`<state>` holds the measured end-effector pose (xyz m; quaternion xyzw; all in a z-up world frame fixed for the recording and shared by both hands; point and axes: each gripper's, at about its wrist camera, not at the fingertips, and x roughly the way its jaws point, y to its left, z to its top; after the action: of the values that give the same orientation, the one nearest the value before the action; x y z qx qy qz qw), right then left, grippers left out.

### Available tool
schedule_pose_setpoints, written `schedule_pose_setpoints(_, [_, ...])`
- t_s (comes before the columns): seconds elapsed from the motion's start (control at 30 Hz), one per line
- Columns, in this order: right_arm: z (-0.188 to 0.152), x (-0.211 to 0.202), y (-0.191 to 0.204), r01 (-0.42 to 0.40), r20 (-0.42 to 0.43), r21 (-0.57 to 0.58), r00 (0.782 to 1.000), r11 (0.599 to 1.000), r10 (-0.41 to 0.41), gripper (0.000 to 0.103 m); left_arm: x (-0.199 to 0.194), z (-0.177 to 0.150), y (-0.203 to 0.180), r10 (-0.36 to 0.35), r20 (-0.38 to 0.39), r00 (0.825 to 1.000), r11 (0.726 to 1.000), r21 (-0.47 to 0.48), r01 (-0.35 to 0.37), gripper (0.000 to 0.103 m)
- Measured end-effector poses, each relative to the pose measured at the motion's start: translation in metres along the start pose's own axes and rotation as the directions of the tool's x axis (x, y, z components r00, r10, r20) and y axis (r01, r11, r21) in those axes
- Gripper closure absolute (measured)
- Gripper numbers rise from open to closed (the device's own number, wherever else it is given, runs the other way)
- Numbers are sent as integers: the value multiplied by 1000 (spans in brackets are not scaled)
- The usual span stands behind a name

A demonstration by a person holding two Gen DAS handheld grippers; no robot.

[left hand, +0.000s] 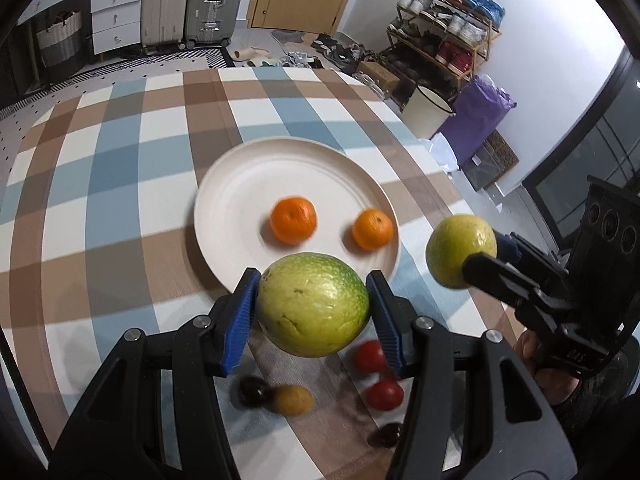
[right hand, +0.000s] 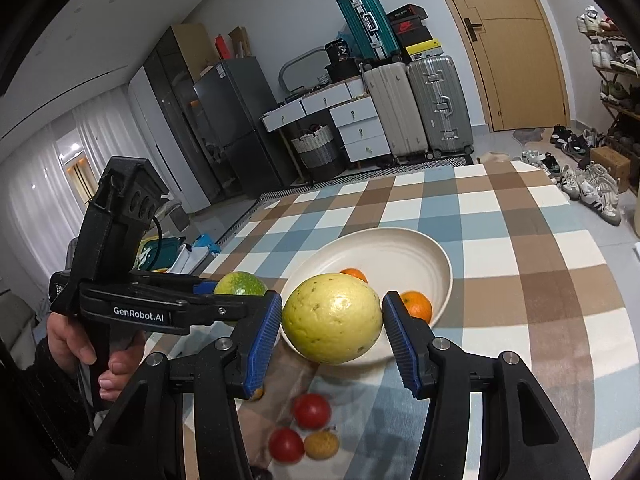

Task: Organize fruits
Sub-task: 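Carry both fruits onto the white plate and open both tools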

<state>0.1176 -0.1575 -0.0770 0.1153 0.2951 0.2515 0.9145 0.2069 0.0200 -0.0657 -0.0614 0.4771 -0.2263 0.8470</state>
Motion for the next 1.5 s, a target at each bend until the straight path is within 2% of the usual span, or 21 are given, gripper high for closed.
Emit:
schedule_pose_setpoints(0.23, [22,20,-2,-37,-19,19,999,999,38,50,11,30,14,5,-1,1000,1000,-19,-5,51])
schedule_pose_setpoints(0.63, [51,58,-15,-29,-38,39,999,999,30,50,45,80,38,17,-1,1000,999,-41,-17,51])
schedule_pose_setpoints(0.77, [54,75,-23,-13,-51,51,999,999,16,50,63,95,44,-3,-5,1000,999,-47,3,51])
schedule_pose_setpoints(0.97, [52,93,-36,36,-84,48,996,998,-32,50,87,103,42,-30,-20,999,999,-30,29,51])
schedule_pose_setpoints(1.03, [50,98,-36,74,-95,18,993,997,-72,50,94,105,42,-40,-27,999,999,-23,40,51])
schedule_pose_setpoints(1.13, [47,102,-40,54,-103,26,993,998,-51,50,104,106,41,-53,-40,998,998,-19,52,51])
schedule_pose_setpoints(1.5, [41,106,-45,75,-129,15,989,997,-73,50,114,108,35,-93,-41,995,996,-19,92,51])
